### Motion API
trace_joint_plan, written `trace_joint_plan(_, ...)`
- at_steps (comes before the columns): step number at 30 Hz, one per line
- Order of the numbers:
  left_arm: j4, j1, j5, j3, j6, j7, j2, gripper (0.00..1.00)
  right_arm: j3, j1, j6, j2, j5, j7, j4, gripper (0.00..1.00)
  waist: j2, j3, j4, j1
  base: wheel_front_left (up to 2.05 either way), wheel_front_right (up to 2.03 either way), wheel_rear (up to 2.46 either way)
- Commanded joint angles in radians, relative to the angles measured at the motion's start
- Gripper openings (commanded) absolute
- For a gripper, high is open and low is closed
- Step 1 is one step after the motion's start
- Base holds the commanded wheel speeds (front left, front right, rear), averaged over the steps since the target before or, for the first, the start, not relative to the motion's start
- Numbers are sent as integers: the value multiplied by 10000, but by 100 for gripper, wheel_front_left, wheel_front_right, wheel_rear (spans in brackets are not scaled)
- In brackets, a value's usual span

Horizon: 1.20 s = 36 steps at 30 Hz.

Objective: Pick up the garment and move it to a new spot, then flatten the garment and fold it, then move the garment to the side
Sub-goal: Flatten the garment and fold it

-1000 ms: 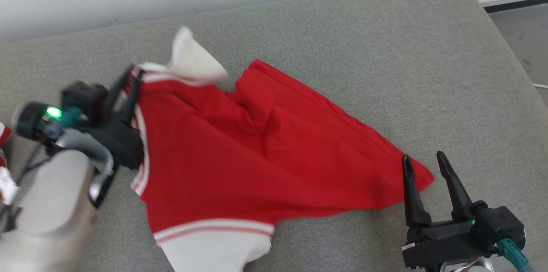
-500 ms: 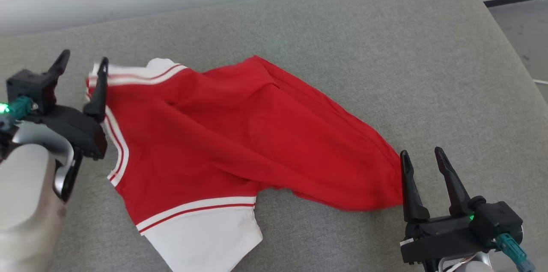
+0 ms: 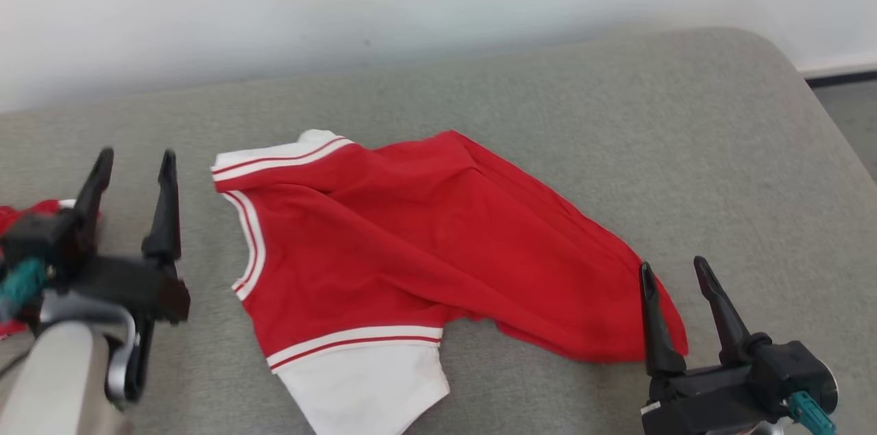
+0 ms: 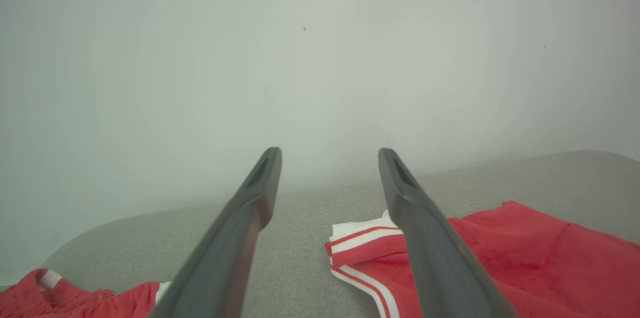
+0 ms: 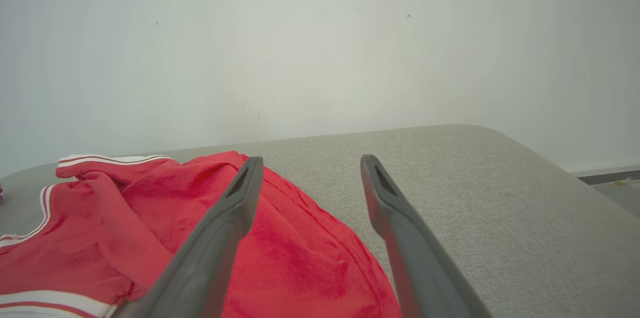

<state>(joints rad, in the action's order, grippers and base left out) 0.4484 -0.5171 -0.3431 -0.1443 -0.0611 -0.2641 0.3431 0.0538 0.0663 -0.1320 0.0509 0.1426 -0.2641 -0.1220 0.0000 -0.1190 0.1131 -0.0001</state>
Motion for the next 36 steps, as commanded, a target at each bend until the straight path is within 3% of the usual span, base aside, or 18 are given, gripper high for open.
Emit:
trace_joint_plan(1, -322, 467, 130, 193, 82, -3, -127, 100, -13, -154, 27, -8, -42, -4, 11, 100, 0, 415, -426, 1, 0, 0, 0)
trace_joint_plan(13, -2568, 3451, 684, 1680, 419, -3, -1099, 100, -113, -728, 27, -7, -207, -4, 47, 100, 0, 1080, -1012, 1, 0, 0, 0)
trace_joint_plan(23, -3734, 5048, 1207, 2015, 90, -3, -1722, 100, -4, -1097, 27, 167, -238, -4, 50, 100, 0, 1314, -1265, 1, 0, 0, 0)
trace_joint_plan(36, -3674, 5730, 1567, 1890, -265, -3, -2370, 100, 267, -1422, 27, 408, -288, 153, 116, 100, 0, 1365, -1351, 1, 0, 0, 0)
